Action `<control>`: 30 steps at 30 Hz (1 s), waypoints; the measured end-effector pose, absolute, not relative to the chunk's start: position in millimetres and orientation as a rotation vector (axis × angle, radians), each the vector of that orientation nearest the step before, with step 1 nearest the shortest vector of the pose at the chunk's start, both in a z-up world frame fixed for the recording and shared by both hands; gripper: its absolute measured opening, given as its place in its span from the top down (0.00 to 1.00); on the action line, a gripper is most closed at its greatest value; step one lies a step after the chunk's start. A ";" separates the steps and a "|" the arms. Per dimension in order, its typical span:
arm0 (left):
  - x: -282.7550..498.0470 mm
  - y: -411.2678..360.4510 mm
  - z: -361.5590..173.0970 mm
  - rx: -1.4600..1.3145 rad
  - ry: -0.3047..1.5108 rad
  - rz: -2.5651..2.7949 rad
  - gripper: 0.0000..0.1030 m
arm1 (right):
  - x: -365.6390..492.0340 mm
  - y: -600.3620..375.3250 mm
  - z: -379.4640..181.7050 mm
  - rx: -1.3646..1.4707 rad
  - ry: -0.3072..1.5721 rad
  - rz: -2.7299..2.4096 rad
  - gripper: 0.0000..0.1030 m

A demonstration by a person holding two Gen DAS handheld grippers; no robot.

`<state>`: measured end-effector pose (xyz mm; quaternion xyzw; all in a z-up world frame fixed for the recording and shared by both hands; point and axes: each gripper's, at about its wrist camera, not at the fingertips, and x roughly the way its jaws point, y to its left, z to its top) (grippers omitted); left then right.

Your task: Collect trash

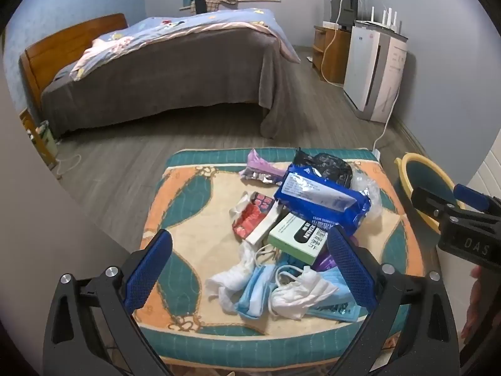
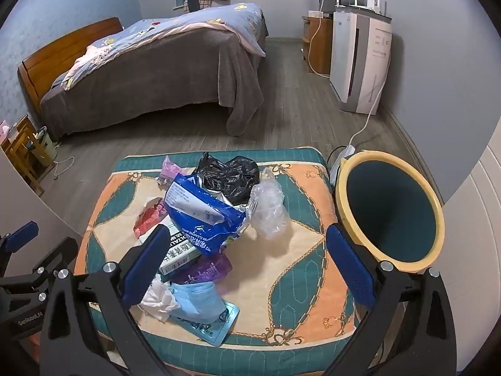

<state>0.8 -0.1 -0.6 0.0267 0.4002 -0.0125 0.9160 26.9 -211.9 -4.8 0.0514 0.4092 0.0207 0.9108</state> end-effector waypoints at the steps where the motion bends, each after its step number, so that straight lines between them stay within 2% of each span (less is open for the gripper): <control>1: 0.6 0.3 -0.4 0.050 0.820 -0.027 0.05 | 26.5 -211.1 -4.7 0.107 0.844 0.043 0.05; 30: 0.2 1.5 0.0 0.040 0.821 -0.029 0.05 | 25.3 -210.1 -7.4 0.125 0.861 0.043 0.05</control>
